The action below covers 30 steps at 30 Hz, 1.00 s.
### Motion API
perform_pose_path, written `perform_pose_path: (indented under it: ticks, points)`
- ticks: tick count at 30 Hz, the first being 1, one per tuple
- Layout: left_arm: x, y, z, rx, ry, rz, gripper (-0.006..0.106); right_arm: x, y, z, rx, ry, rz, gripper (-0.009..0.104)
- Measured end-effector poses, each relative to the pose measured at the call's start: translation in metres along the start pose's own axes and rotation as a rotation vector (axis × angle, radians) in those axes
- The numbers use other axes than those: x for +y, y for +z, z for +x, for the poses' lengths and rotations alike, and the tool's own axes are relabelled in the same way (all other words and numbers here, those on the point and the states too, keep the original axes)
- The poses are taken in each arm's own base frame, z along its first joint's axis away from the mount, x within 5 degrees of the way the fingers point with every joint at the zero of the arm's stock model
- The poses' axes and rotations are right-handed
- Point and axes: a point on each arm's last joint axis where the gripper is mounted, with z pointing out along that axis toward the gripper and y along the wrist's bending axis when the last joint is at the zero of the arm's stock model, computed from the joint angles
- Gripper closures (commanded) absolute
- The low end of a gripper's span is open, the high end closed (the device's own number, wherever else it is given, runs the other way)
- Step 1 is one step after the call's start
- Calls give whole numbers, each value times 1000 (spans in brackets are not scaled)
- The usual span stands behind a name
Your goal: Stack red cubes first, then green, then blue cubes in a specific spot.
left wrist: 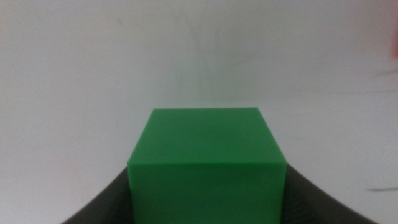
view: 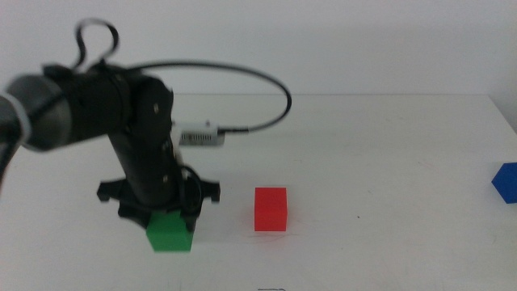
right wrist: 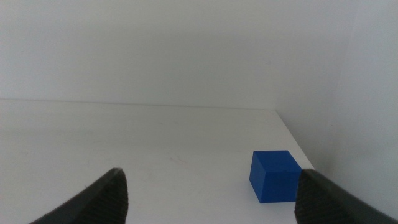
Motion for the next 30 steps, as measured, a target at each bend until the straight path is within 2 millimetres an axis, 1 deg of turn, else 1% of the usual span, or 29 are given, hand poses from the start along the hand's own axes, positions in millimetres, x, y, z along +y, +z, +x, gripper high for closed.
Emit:
perform_pose_path:
  ticks: [3,6,9,11,14,22,26,30]
  points:
    - [-7,-27,-4,-26,-13,10,90,0,0,0,0,0,0,1]
    - [-19,-46,-6,-35,-19,9,87,0,0,0,0,0,0,1]
    - [-32,-58,-7,-60,-27,0,83,0,0,0,0,0,0,1]
    - [-42,-62,-12,-79,-38,-2,80,0,0,0,0,0,0,1]
    - [-57,-62,-22,-94,-45,8,78,0,0,0,0,0,0,1]
    - [-105,-52,-45,-126,-9,44,78,0,0,0,0,0,0,1]
    - [-121,-46,-52,-130,3,60,78,0,0,0,0,0,0,1]
    - [-129,-34,-56,-115,-5,54,78,0,0,0,0,0,0,1]
